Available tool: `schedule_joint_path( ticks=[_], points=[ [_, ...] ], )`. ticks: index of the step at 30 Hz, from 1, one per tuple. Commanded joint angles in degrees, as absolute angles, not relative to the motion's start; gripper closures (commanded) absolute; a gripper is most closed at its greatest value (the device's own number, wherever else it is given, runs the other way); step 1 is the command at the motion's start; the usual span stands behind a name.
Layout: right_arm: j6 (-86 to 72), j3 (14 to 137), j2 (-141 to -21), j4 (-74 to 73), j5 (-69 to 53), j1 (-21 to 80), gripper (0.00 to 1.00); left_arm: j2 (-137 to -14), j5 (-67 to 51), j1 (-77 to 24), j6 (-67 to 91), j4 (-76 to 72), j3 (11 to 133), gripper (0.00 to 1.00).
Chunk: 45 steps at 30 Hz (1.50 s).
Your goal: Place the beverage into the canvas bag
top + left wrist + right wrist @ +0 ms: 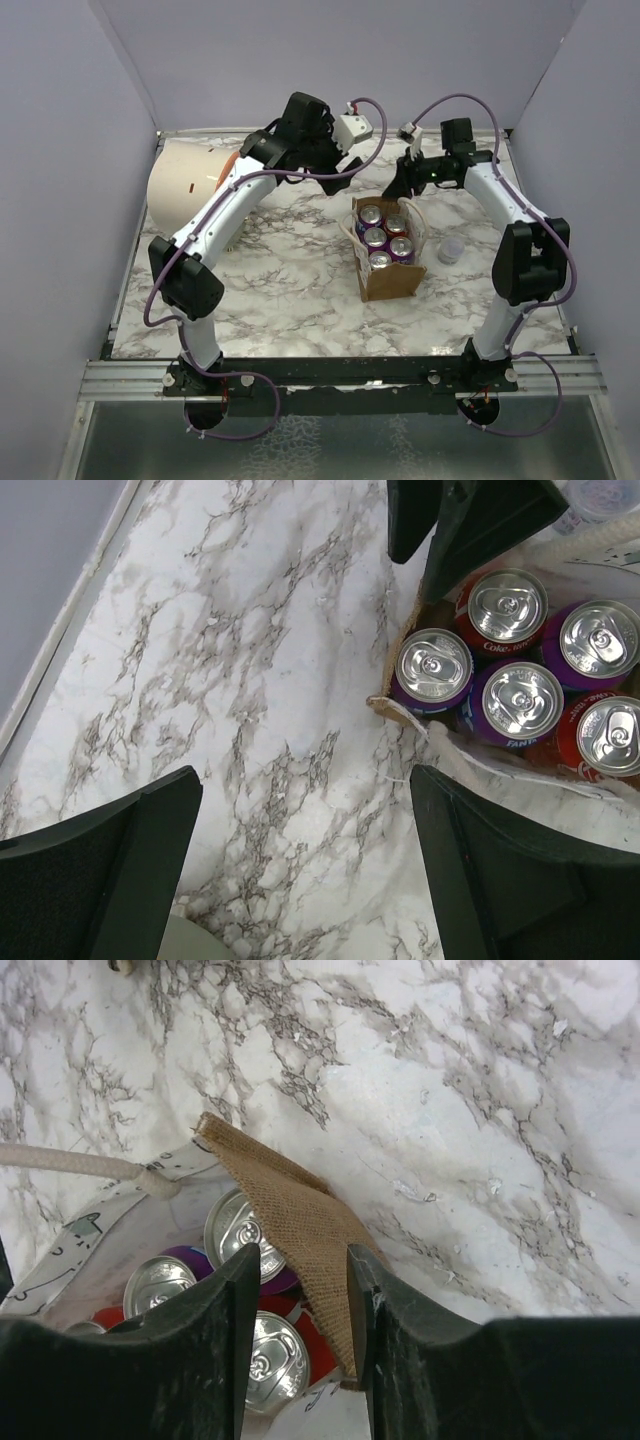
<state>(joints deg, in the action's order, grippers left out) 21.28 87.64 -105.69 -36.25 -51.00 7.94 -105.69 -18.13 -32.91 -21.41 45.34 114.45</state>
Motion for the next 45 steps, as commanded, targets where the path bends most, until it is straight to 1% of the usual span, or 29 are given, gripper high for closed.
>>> schedule_joint_path(
  ticks=[1,3,6,12,15,20,21,24,25,29,34,40,45],
  points=[
    [22.4,86.7,-99.0,-34.8,-49.2,8.4,0.58,-101.7,-17.5,-31.9,-20.7,42.6,112.9,0.11],
    [22.4,86.2,-97.8,-34.4,-48.6,8.4,0.56,-100.7,-16.6,-31.7,-20.9,42.0,111.7,0.09],
    [21.6,86.5,-96.6,-34.1,-48.3,8.4,0.43,-98.0,-14.2,-31.3,-20.6,38.8,107.5,0.07],
    [21.4,86.5,-92.4,-34.2,-44.3,8.4,0.33,-92.9,-9.5,-29.4,-19.3,34.9,102.0,0.04],
    [20.5,86.4,-89.3,-34.5,-37.8,8.4,0.3,-89.8,-5.7,-28.1,-18.4,31.7,98.6,0.01],
    [17.9,83.8,-82.8,-32.2,-24.9,8.4,0.23,-85.0,0.3,-24.6,-16.4,27.2,95.5,0.01],
    [17.4,83.1,-81.5,-31.8,-22.0,8.4,0.2,-84.1,1.3,-23.8,-15.6,26.6,95.2,0.01],
    [16.1,81.4,-78.5,-31.0,-13.7,8.4,0.04,-81.7,2.5,-20.4,-12.8,24.2,93.6,0.01],
    [15.9,81.0,-77.6,-30.9,-11.5,8.4,0.0,-81.1,2.4,-19.2,-11.8,23.8,93.2,0.01],
    [15.5,79.1,-74.8,-30.0,-3.9,8.3,0.01,-78.2,2.6,-15.5,-10.1,21.1,90.5,0.01],
    [15.1,75.8,-70.1,-27.1,3.4,8.2,0.01,-74.1,2.0,-14.4,-11.0,16.9,85.1,0.01],
    [14.1,74.6,-66.3,-27.1,2.7,6.8,0.0,-72.1,2.1,-13.5,-10.7,16.0,82.3,0.01],
    [14.0,74.0,-64.1,-28.2,2.9,6.5,0.01,-72.8,2.5,-12.5,-10.1,17.5,83.7,0.01]
  ],
)
